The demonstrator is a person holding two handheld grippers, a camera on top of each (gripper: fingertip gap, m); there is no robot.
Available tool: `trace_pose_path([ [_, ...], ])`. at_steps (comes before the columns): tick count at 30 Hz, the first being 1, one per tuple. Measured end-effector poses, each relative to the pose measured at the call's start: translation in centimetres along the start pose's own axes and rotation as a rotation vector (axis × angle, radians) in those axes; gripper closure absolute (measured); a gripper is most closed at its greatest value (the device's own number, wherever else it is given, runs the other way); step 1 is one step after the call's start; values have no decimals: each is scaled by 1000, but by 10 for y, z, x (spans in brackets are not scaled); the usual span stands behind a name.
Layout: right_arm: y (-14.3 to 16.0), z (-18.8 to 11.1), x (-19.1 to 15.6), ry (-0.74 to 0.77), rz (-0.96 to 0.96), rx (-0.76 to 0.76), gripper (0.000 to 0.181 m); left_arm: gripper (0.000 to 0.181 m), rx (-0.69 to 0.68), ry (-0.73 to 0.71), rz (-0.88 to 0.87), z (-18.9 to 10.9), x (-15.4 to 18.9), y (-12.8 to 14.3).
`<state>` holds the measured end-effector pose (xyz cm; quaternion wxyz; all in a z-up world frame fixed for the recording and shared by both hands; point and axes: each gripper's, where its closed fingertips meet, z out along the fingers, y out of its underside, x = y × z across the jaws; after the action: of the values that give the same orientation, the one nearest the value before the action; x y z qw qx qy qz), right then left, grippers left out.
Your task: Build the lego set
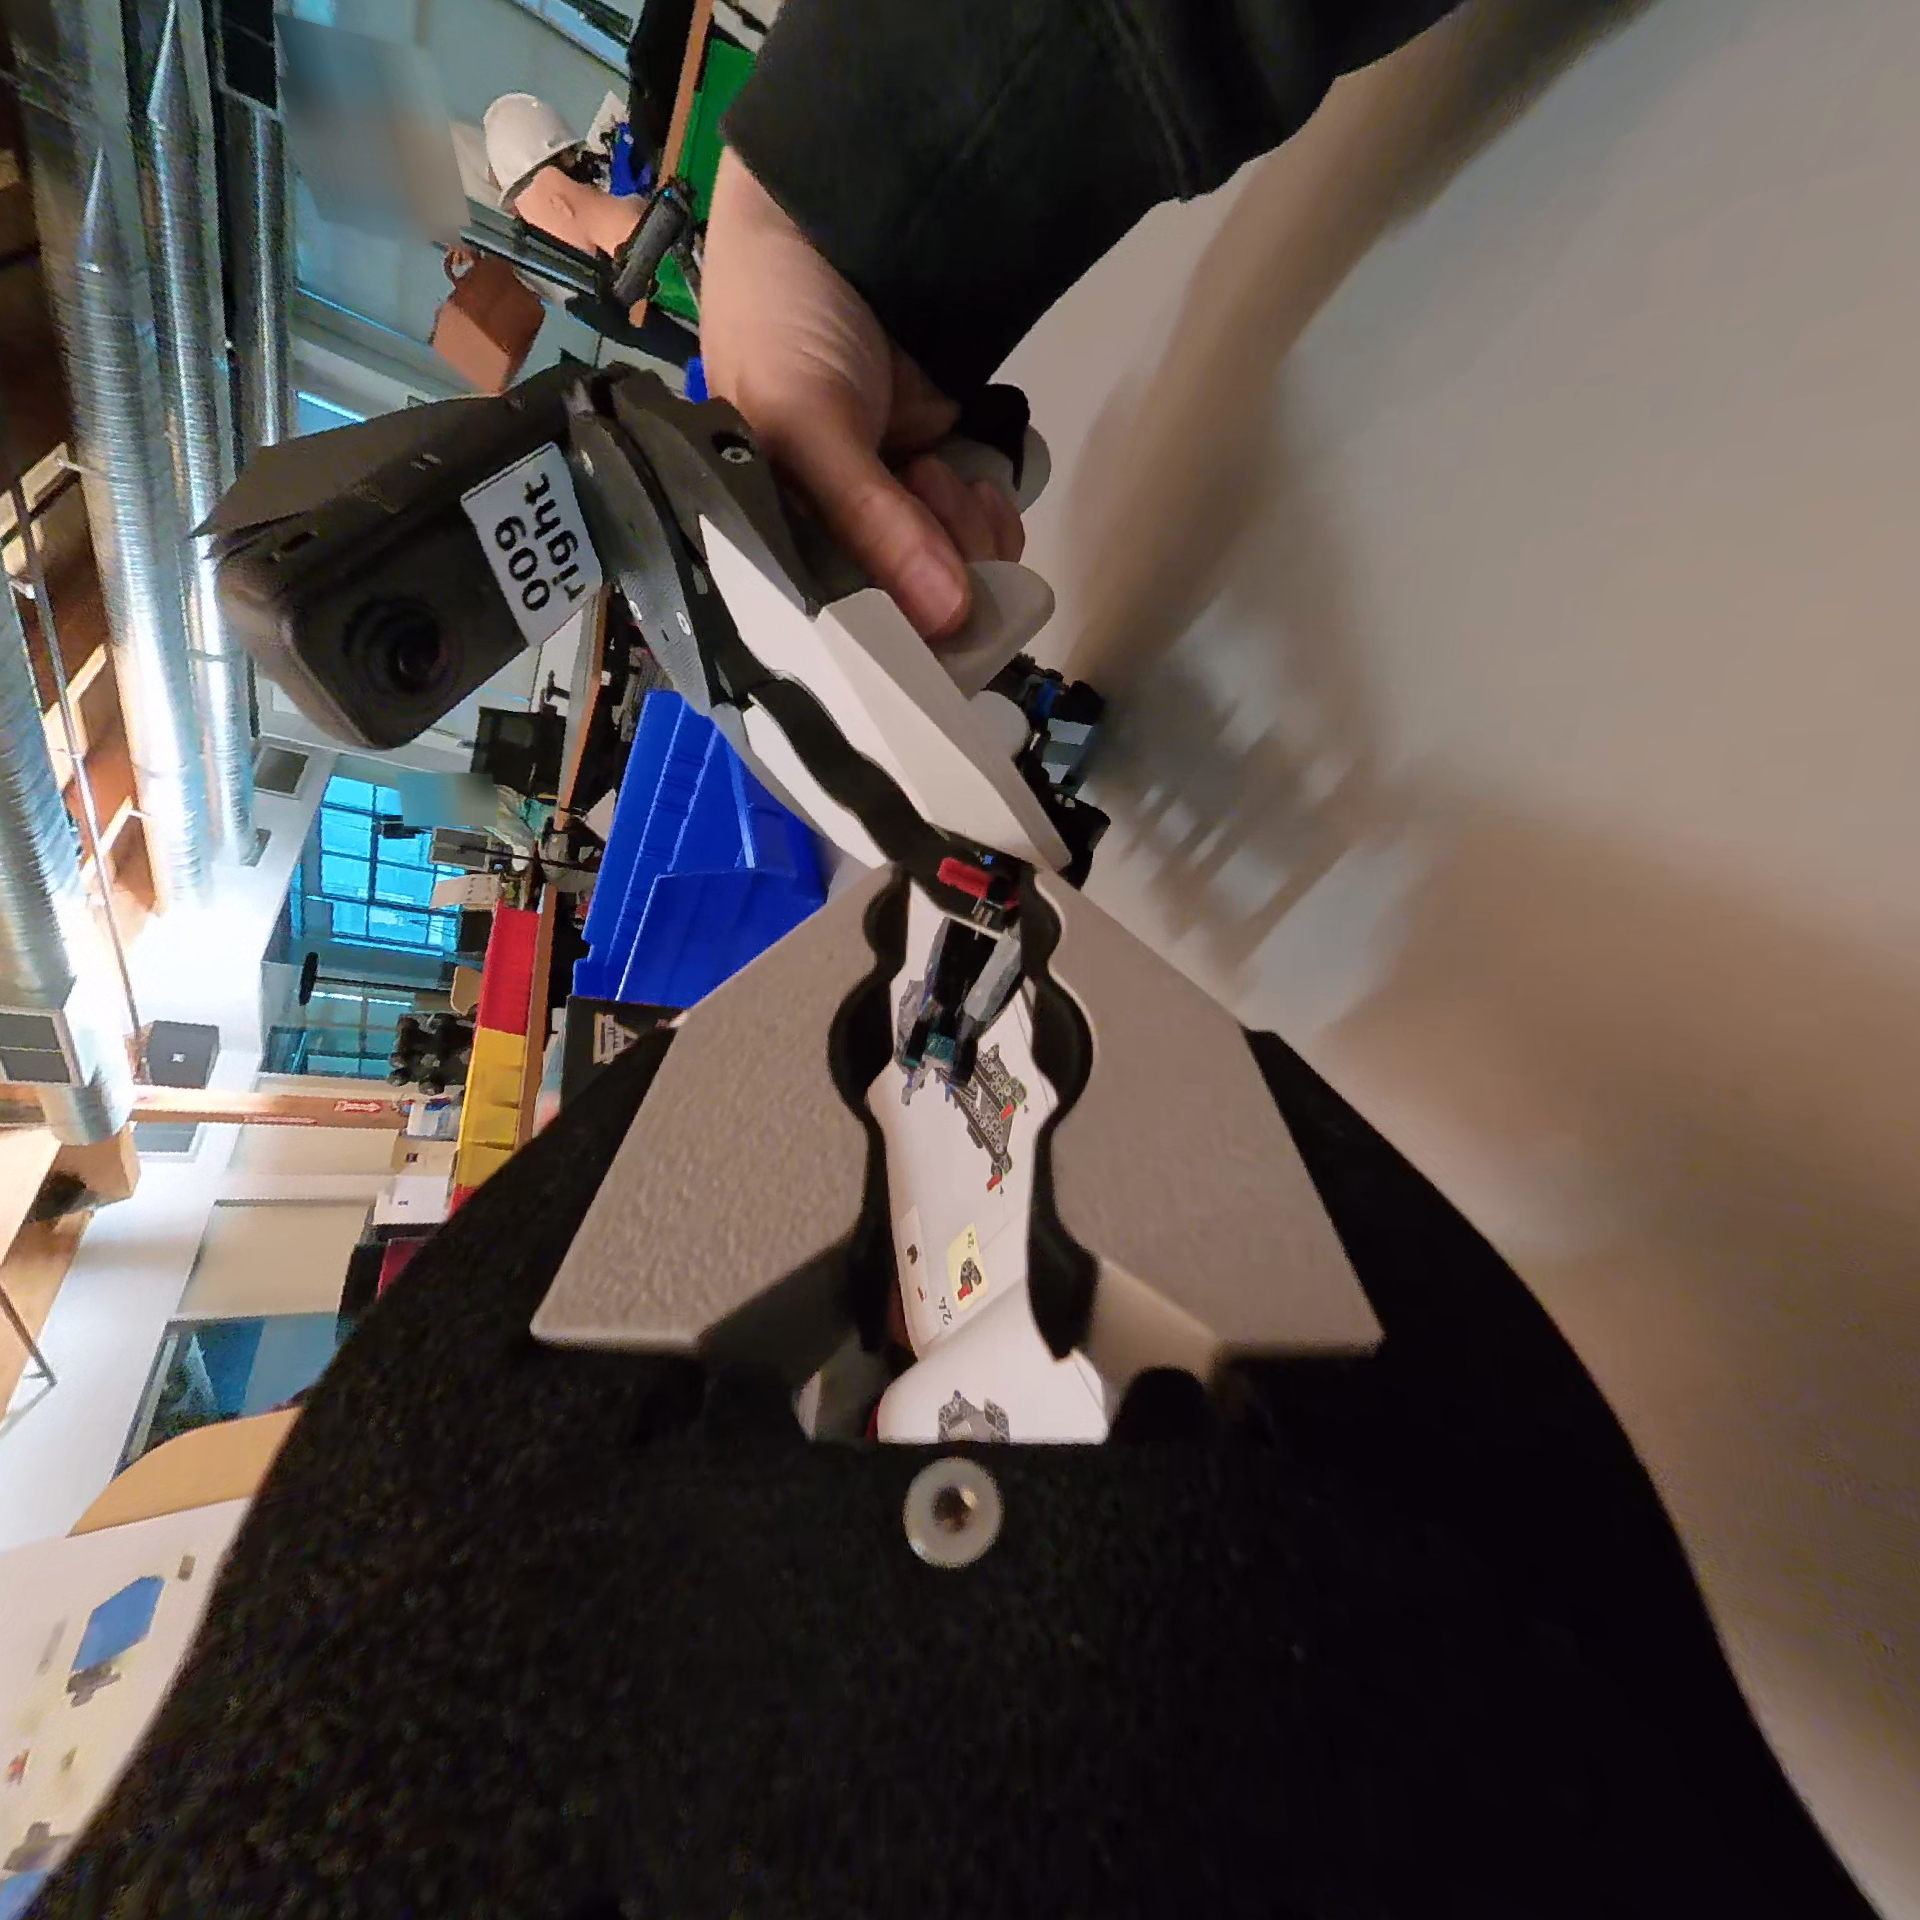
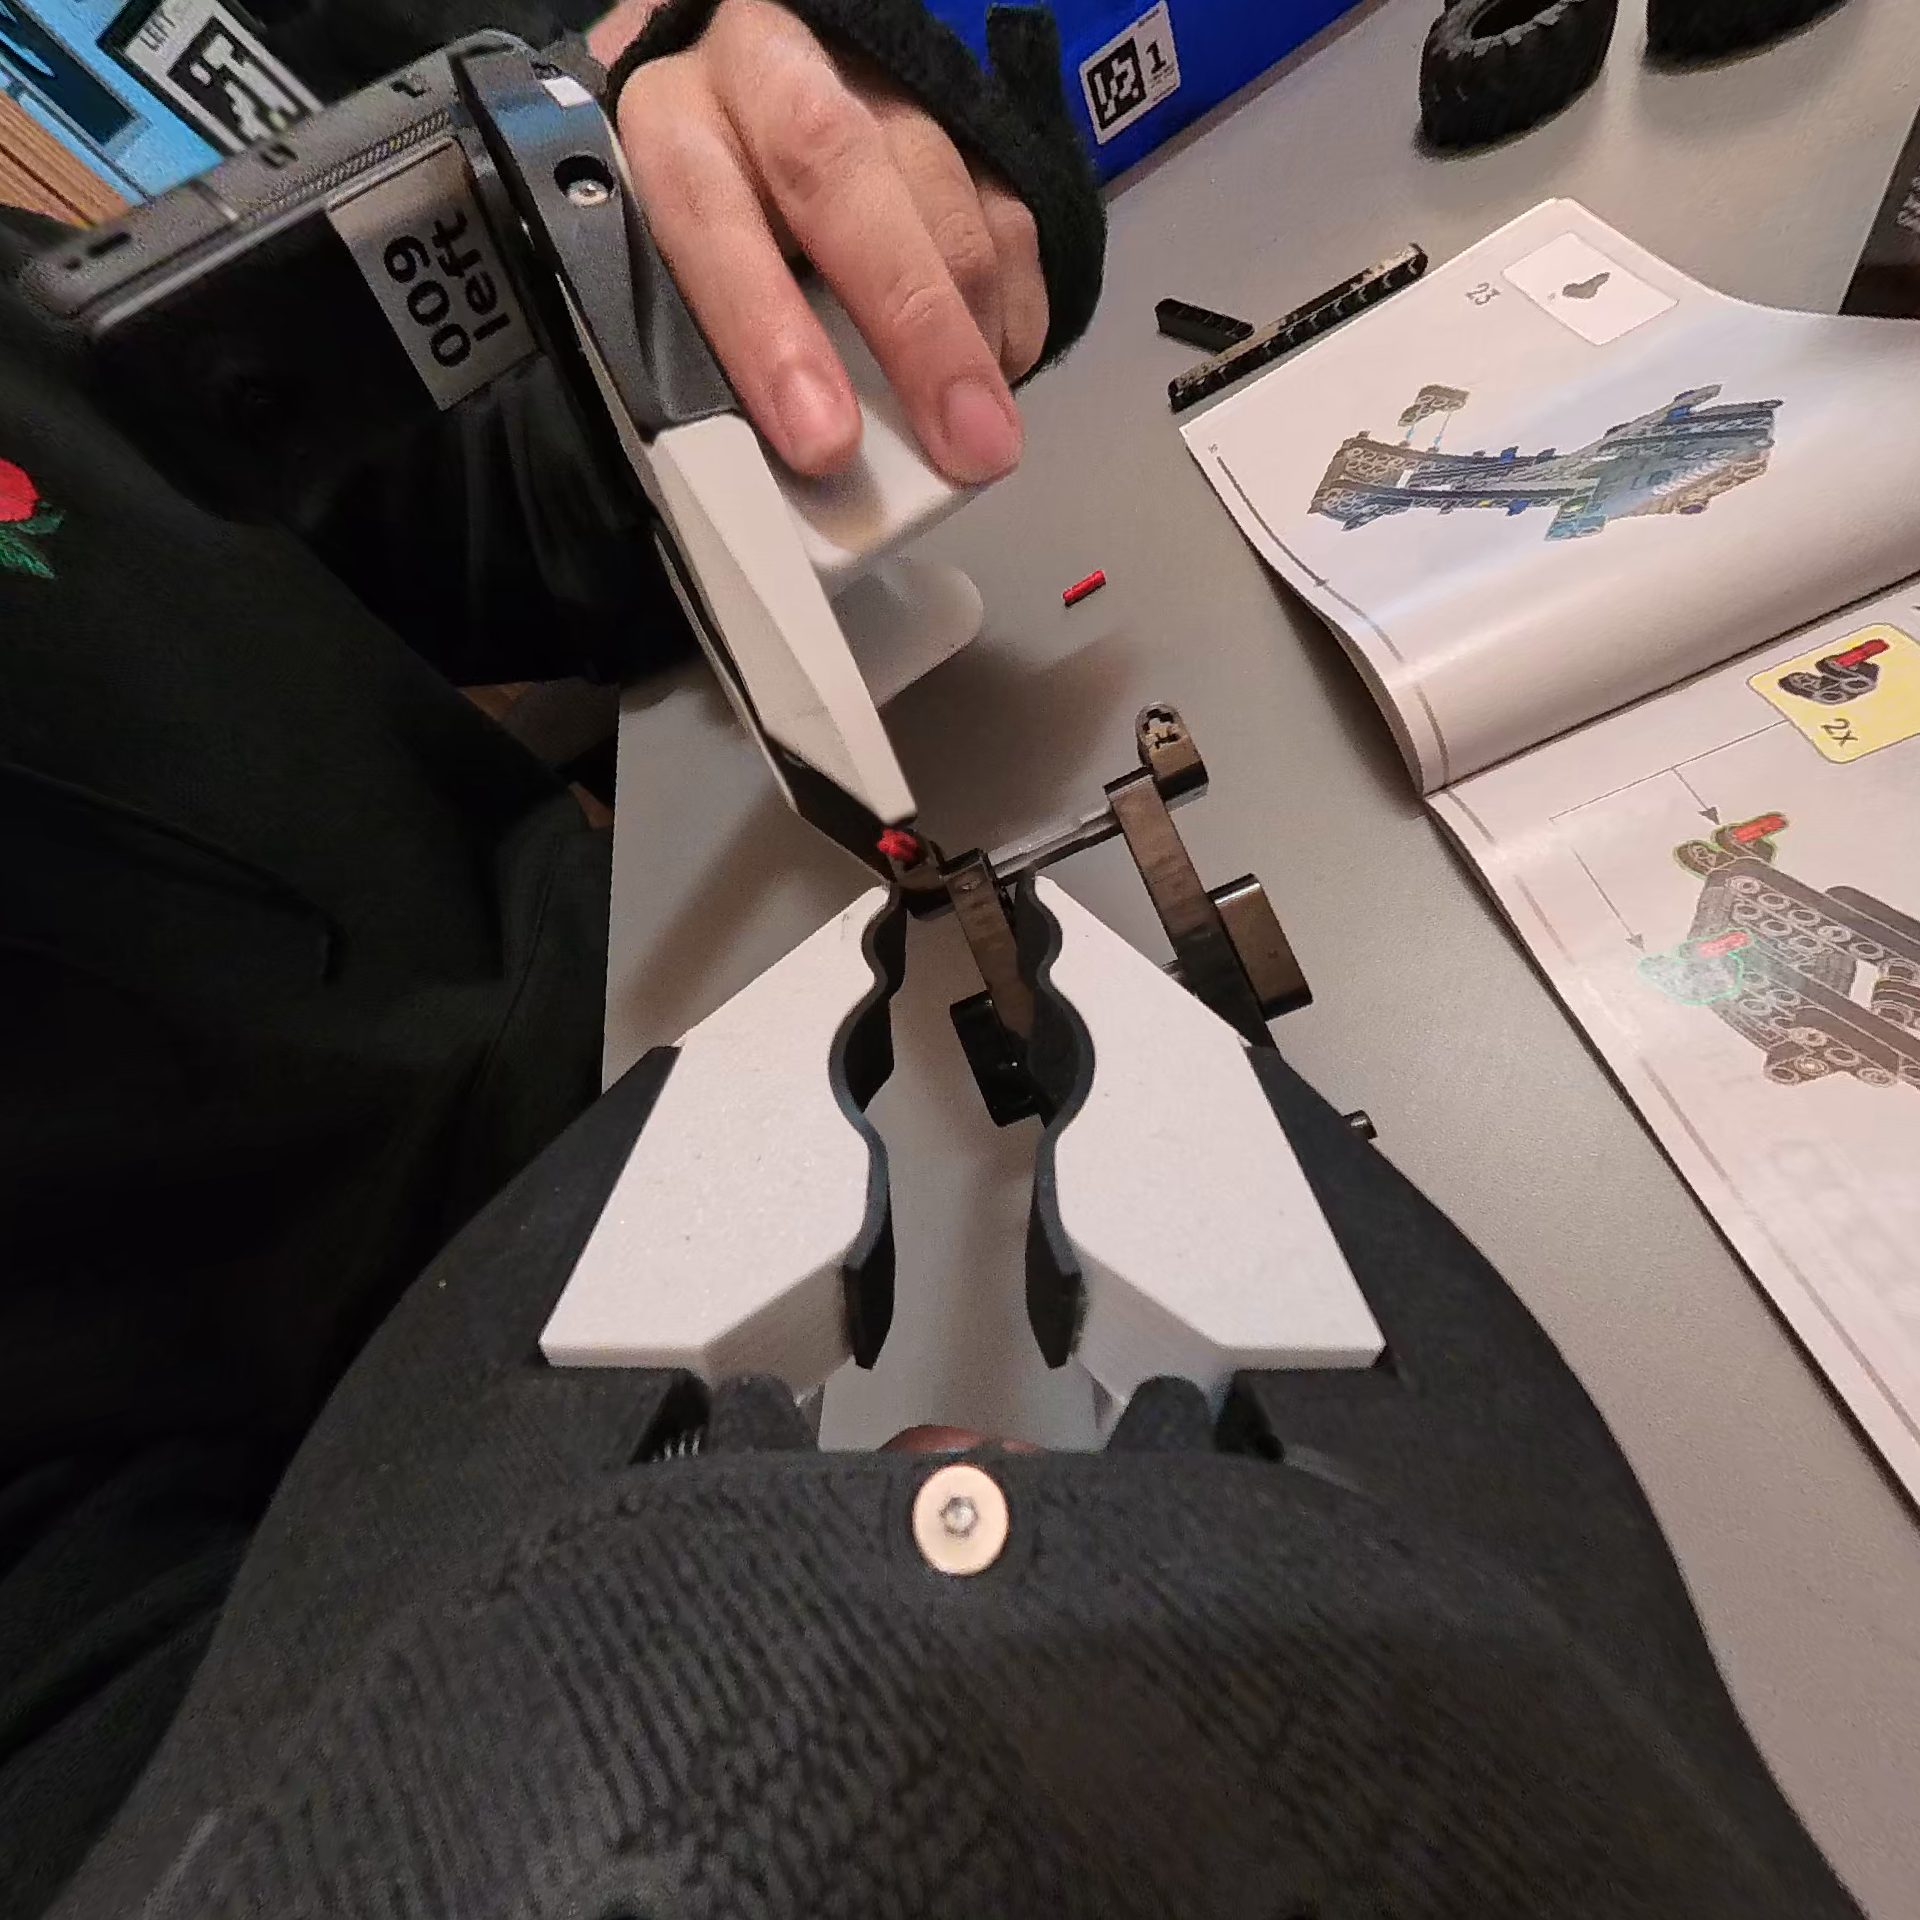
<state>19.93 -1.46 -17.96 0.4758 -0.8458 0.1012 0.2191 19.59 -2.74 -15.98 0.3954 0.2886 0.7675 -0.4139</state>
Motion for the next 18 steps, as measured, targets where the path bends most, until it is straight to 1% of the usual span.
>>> trace_pose_path([
  [3,-2,-1,1,1,5,13,163,169,-2,-7,5,0,1,0],
  [12,0,-2,-1,-11,0,8,162,171,6,1,17,-3,2,0],
  [18,-2,-3,0,-11,5,20,163,178,0,-4,34,-2,3,1],
])
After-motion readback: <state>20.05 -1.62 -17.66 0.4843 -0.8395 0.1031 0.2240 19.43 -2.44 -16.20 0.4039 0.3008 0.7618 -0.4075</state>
